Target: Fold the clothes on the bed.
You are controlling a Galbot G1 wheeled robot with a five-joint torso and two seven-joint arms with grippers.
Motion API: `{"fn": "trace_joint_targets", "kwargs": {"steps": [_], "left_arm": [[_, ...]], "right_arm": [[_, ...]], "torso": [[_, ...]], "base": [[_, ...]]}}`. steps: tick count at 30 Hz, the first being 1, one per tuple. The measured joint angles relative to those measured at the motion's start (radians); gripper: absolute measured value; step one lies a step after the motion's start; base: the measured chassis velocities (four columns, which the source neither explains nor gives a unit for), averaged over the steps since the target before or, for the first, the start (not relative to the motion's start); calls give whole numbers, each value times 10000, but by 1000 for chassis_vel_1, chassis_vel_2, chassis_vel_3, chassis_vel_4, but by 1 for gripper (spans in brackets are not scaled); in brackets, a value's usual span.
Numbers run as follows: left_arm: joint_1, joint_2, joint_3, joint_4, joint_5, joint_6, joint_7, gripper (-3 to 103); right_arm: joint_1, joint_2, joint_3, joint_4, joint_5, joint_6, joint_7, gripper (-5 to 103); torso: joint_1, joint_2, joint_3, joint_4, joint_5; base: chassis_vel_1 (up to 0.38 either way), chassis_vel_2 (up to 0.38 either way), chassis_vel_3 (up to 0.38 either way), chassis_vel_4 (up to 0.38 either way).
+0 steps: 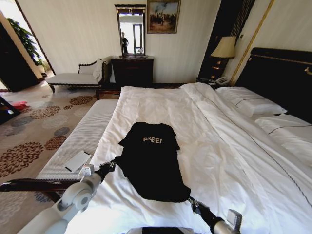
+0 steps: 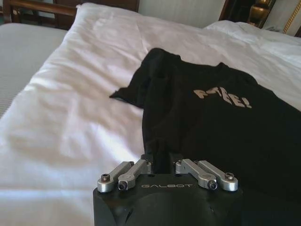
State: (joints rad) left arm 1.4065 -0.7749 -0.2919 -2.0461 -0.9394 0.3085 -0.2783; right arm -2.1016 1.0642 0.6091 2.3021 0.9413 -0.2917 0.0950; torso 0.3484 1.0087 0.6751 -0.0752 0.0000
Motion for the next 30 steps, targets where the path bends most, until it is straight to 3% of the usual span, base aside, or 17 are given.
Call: {"fn": "trace_joint_targets", "kwargs": {"steps": [2, 8, 9, 12, 14, 17, 19, 20, 23, 25, 26, 28, 30], "left_arm": [[-41, -66, 105, 69, 74, -6, 0, 23], [-116, -447, 137, 325, 273, -308, -87, 49], [-116, -447, 137, 325, 273, -308, -87, 49], [-181, -450, 92, 270, 248, -353, -147, 66], [-196, -449, 94, 255, 249, -355, -162, 66], [90, -358, -101, -42, 240, -348, -191, 82], [240, -326, -197, -146, 240, -344, -192, 82], [545, -248, -396, -337, 273, -339, -137, 88], [1895, 132, -1154, -932, 871, -499, 557, 99], [2226, 232, -1316, -1012, 1136, -618, 807, 99], [2916, 450, -1596, -1086, 1833, -928, 1378, 100], [3487, 571, -1689, -916, 2526, -1224, 1840, 100], [3590, 570, -1692, -849, 2678, -1293, 1934, 100]], "right_arm": [[9, -10, 0, -1, 8, -5, 0, 0], [26, -12, -28, -32, 13, -20, -11, 0], [26, -12, -28, -32, 13, -20, -11, 0], [35, 34, -55, -31, -2, -24, -14, 0], [38, 40, -56, -27, -4, -27, -14, 0], [15, 67, -36, 10, -17, -35, -14, 0], [6, 79, -27, 20, -19, -35, -14, 0], [-4, 102, -11, 35, -20, -36, -15, 0], [-12, 162, 16, 40, -42, -36, -18, 0], [-12, 179, 16, 36, -56, -36, -19, 0], [-16, 243, 19, 25, -84, -36, -20, 0], [-34, 341, 19, 19, -114, -36, -20, 0], [-37, 354, 19, 17, -122, -36, -20, 0]], "torso": [[0, 0, 0, 0, 0], [0, 0, 0, -1, 1], [0, 0, 0, -1, 1], [0, 0, 0, -1, 1], [0, 0, 0, -1, 1], [0, 0, 0, -3, -1], [0, 0, -1, -4, -1], [0, 0, 0, -3, -1], [-1, 0, -1, 2, 1], [-1, 0, -1, 2, -1], [-1, 0, -1, 2, 2], [-1, 0, -1, -1, 1], [-1, 0, -1, -1, 1]], "base": [[0, 0, 0, 0], [0, 0, 0, 0], [0, 0, 0, 0], [0, 0, 0, 0], [0, 0, 0, 0], [0, 0, 0, 0], [0, 0, 0, 0], [0, 0, 0, 0], [0, 0, 0, 0], [0, 0, 0, 0], [0, 0, 0, 0], [0, 0, 0, 0], [0, 0, 0, 0]]}}
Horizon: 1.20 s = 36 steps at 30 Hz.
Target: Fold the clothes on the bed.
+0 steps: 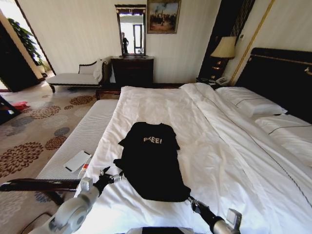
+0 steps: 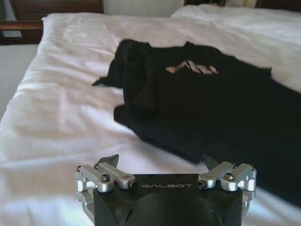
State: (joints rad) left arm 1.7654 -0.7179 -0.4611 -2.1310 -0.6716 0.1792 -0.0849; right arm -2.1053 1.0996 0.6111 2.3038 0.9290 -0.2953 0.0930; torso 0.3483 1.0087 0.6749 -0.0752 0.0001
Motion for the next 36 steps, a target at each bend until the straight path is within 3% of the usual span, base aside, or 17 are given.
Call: {"fn": "trace_joint_targets", "kwargs": {"steps": [3, 8, 13, 31, 34, 36], "left_arm": [[307, -244, 135, 571, 1067, -462, 387, 100], [-172, -561, 511, 1000, 1614, -863, 456, 99], [-868, -830, 928, 1241, 1766, -1188, 442, 98], [-1863, -1570, 2109, 1878, 1827, -1221, 169, 97], [-1894, -1589, 2107, 1898, 1706, -1208, 54, 82], [-1892, -1590, 2068, 1913, 1671, -1215, 33, 82]], "right_arm": [[-64, 23, 39, -18, -20, 11, -7, 0], [-91, -9, 67, -42, -21, 27, -25, 0], [-27, -67, 64, -61, -10, 28, -27, 0], [33, -241, 42, -105, 22, 11, -31, 0], [28, -234, 41, -108, 20, 9, -31, 0], [33, -234, 40, -110, 20, 9, -31, 0]], "torso": [[0, 0, 0, 2, -3], [0, 0, 0, -2, -2], [1, -1, 0, -2, 0], [1, 0, 1, -1, -1], [0, 0, 1, 0, -1], [0, 0, 1, 0, 0]], "base": [[0, 0, 0, 0], [0, 0, 0, 0], [0, 0, 0, 0], [0, 0, 0, 0], [0, 0, 0, 0], [0, 0, 0, 0]]}}
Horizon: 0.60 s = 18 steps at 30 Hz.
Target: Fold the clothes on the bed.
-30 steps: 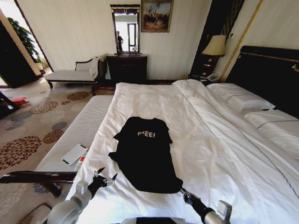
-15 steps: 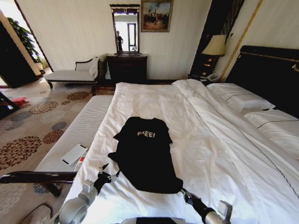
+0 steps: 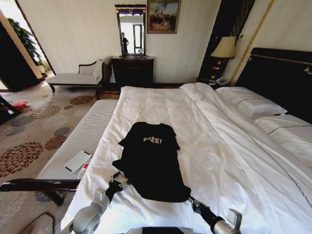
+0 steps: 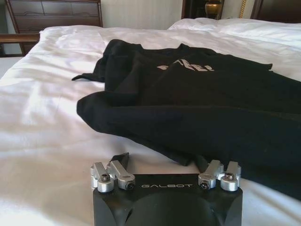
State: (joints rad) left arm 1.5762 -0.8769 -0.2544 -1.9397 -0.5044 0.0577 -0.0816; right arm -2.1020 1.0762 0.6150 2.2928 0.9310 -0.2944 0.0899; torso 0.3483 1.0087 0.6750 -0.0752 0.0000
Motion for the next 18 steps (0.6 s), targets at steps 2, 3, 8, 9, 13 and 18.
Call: {"fn": "trace_joint_targets", "kwargs": {"steps": [2, 3, 8, 9, 13, 18], "left_arm": [[4, -18, -77, 21, -49, -50, -26, 72], [5, -46, -101, 29, -87, -88, -35, 66], [-3, -276, -98, 117, -11, -289, -52, 49], [-3, -276, -98, 117, -11, -289, -52, 49], [51, -345, -19, 134, 59, -361, -48, 28], [39, -394, -4, 214, 119, -458, -35, 11]], "right_arm": [[23, 2, -6, -6, -1, -3, 2, 0], [32, 6, -12, -15, -4, -5, 3, 0], [-7, 41, -40, -21, -66, -16, 2, 0], [-7, 41, -40, -21, -66, -16, 2, 0], [-47, 57, -36, 12, -91, -18, 0, 0], [-112, 93, -23, 25, -150, -18, -13, 0]], "torso": [[0, 0, 0, 0, 0], [0, 0, 0, 0, 1], [0, 0, 0, 0, 0], [0, 0, 0, 0, 0], [0, 0, 0, 0, 0], [0, 0, 0, 0, 0]], "base": [[0, 0, 0, 0], [0, 0, 0, 0], [0, 0, 0, 0], [0, 0, 0, 0], [0, 0, 0, 0], [0, 0, 0, 0]]}}
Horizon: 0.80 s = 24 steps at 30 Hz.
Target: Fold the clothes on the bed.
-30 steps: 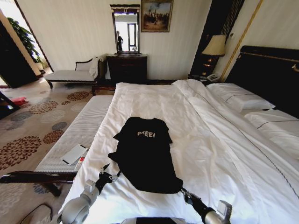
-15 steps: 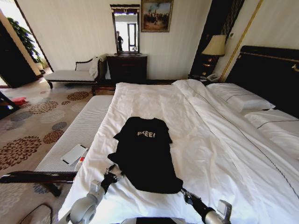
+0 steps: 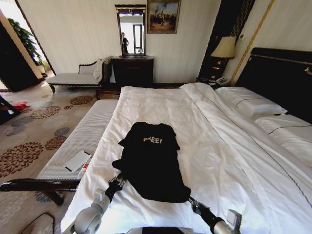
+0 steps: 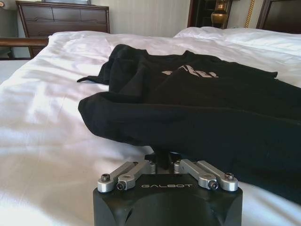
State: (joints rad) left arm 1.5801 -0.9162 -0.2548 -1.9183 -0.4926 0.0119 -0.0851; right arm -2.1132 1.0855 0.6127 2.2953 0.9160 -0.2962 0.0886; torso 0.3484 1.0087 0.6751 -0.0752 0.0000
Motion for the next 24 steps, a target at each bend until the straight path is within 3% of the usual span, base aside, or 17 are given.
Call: {"fn": "trace_joint_targets", "kwargs": {"steps": [1, 5, 15, 20, 24], "left_arm": [[-6, -12, 0, 15, 3, -25, 3, 6], [-3, -22, -6, 22, 11, -92, 16, 1], [790, 326, -542, -440, -3, -345, 167, 0], [2006, 480, -1103, -889, 41, -696, 212, 0], [3625, 257, -1904, -1486, 94, -1063, 453, 0]], "right_arm": [[-19, 13, 0, 3, -22, 0, -6, 0], [-35, 37, 6, 3, -47, 4, -12, 0], [-57, -50, 67, 72, -39, 7, -13, 0], [-58, -99, 127, 139, -6, 8, 3, 0], [-103, -118, 140, 144, -21, 7, 6, 0]], "torso": [[0, 0, 0, 0, 0], [0, 0, 0, 0, 0], [0, 0, 0, -1, -1], [0, 0, 0, -1, -1], [-1, 0, -1, 1, 1]], "base": [[0, 0, 0, 0], [0, 0, 0, 0], [0, 0, 0, 0], [0, 0, 0, 0], [0, 0, 0, 0]]}}
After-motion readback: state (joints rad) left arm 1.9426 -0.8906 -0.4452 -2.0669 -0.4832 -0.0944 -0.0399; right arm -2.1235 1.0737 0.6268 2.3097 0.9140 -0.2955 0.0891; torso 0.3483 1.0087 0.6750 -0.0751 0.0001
